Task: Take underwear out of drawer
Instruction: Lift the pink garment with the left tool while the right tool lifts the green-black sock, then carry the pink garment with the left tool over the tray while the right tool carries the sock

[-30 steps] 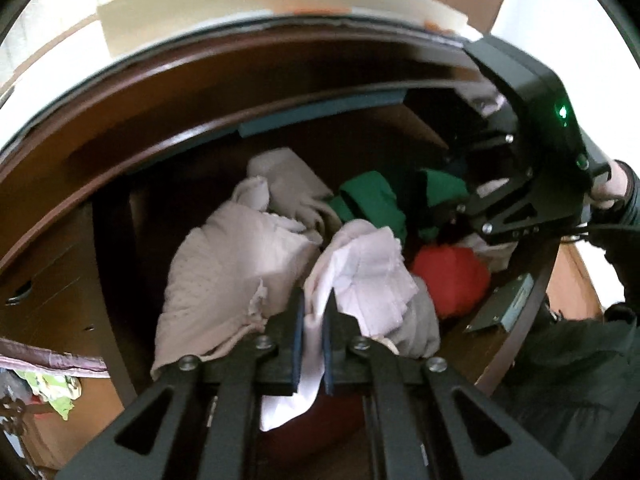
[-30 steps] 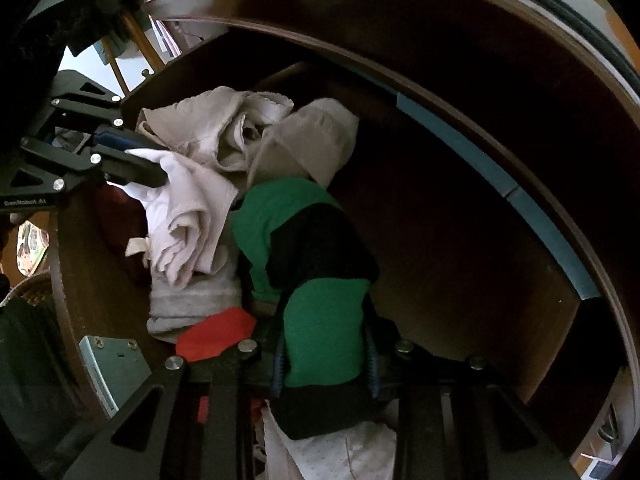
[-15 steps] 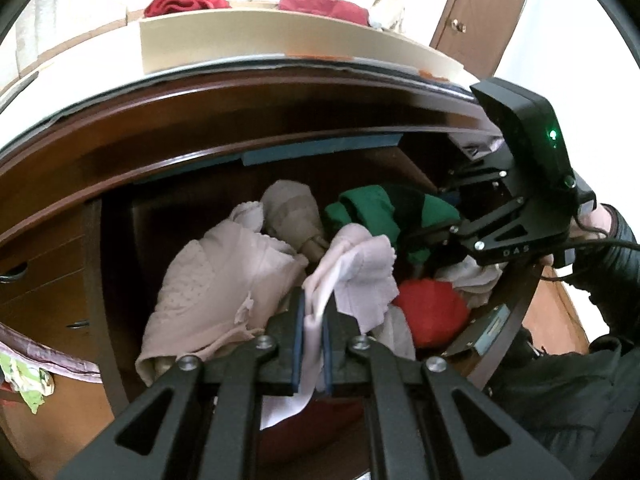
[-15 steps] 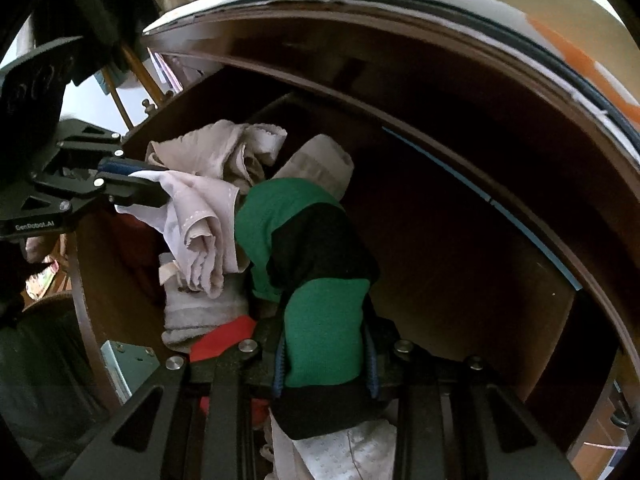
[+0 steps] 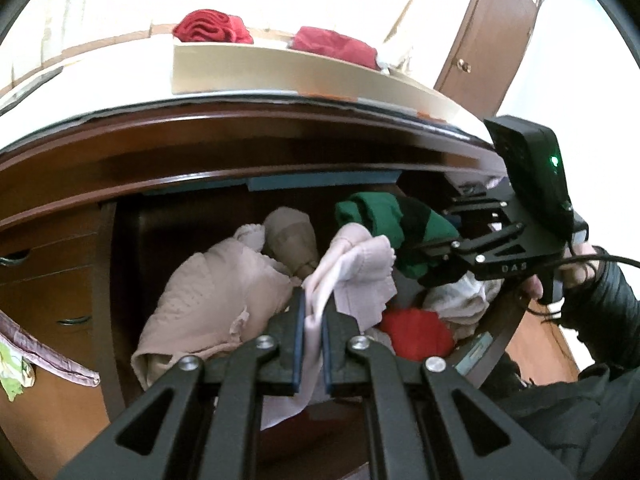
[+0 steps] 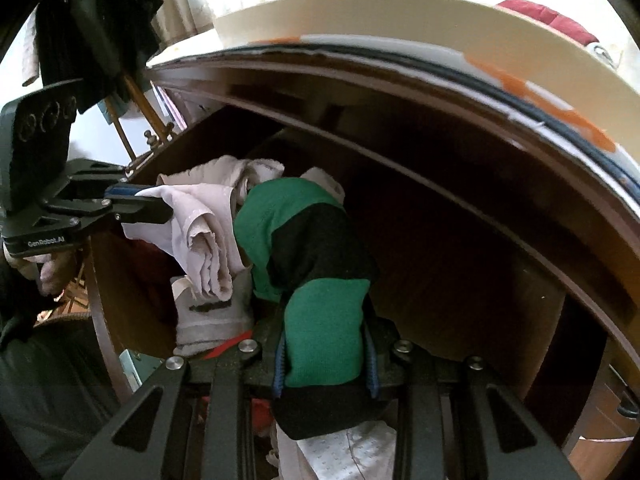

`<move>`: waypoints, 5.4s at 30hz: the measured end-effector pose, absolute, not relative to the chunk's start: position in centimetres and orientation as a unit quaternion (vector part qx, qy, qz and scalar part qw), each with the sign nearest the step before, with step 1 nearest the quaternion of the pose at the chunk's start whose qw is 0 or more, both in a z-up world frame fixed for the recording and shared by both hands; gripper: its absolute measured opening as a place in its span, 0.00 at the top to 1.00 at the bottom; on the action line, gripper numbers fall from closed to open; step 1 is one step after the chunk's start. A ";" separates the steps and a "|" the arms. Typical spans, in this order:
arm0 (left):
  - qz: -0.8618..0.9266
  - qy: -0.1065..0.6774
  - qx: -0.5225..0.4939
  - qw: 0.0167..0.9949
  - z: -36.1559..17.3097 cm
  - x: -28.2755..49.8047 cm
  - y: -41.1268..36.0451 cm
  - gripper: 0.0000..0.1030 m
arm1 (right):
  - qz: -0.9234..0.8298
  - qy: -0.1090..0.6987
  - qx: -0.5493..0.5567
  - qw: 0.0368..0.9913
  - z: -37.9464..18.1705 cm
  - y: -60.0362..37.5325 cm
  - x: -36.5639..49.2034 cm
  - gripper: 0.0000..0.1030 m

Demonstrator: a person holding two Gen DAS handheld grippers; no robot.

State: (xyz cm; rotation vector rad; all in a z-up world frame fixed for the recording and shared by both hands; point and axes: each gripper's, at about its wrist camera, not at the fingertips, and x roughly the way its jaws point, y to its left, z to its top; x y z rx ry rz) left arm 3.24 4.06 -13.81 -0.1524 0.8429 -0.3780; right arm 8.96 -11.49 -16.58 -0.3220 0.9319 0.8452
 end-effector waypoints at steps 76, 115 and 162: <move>-0.145 0.184 -0.103 0.967 -7.5 -1.5 4.5 0.96 | 0.429 0.188 -0.020 0.883 -10.4 -19.7 3.0 0.69; -0.148 0.129 -0.051 0.979 0.2 2.5 3.6 0.96 | 0.395 0.184 -0.019 0.900 -3.2 -20.7 5.4 0.69; -0.105 0.322 0.006 0.941 -4.3 11.3 3.5 0.35 | 0.372 0.246 -0.019 0.895 -0.4 -18.2 11.5 0.69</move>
